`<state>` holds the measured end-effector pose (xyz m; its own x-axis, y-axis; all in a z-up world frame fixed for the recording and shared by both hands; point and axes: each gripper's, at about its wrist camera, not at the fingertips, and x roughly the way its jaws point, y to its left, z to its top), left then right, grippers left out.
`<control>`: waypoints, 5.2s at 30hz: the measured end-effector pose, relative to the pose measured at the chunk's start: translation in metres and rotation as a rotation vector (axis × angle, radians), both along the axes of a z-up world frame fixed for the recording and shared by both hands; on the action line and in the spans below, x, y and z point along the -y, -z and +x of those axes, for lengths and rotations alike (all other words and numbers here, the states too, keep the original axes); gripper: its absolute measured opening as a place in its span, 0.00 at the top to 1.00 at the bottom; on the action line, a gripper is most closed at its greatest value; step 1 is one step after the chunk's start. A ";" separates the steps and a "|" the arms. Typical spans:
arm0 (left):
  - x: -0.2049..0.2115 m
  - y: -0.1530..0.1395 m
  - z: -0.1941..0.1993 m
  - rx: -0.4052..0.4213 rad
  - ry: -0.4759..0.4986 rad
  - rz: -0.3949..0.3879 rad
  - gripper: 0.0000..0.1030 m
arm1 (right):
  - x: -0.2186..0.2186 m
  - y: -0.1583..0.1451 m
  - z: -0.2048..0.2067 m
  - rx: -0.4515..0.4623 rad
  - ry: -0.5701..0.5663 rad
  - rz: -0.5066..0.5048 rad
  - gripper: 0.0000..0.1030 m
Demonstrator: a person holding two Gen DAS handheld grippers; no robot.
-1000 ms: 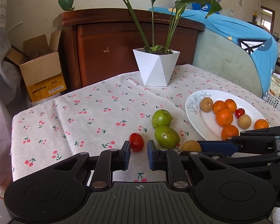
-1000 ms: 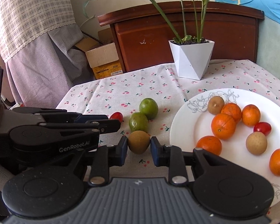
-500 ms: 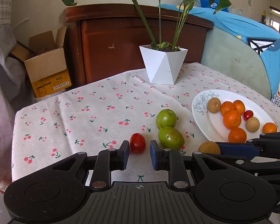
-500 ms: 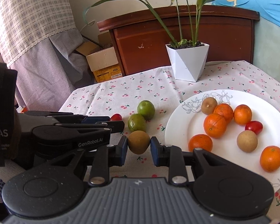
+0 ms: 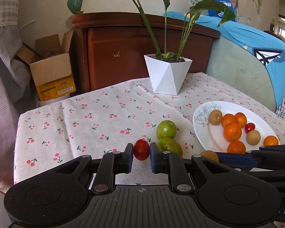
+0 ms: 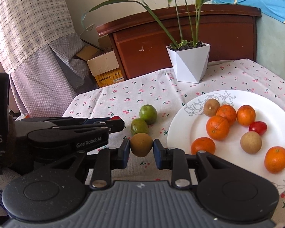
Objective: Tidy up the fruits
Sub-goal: 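Carry the tomato and kiwi onto the white plate and open both tools, then move both open tools back toward the two green limes, then grasp a green lime with the left tool while the right tool grasps the other lime, then carry both limes onto the white plate and open both tools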
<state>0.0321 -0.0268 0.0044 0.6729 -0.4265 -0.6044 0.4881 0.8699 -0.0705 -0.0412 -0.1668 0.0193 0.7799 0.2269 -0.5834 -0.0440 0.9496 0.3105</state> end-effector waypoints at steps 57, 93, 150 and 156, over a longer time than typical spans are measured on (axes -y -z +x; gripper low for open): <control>0.064 -0.031 -0.041 -0.067 0.051 -0.061 0.72 | 0.101 -0.018 -0.040 0.022 0.308 0.157 0.67; -0.006 -0.046 0.034 -0.166 -0.082 -0.051 0.63 | -0.010 0.003 0.021 -0.008 -0.004 0.046 0.59; 0.051 -0.048 0.012 -0.148 0.070 -0.116 0.74 | 0.075 -0.036 -0.035 -0.020 0.158 0.022 0.74; 0.083 -0.051 -0.020 -0.139 0.192 -0.124 0.74 | 0.120 -0.040 -0.041 -0.039 0.227 -0.010 0.74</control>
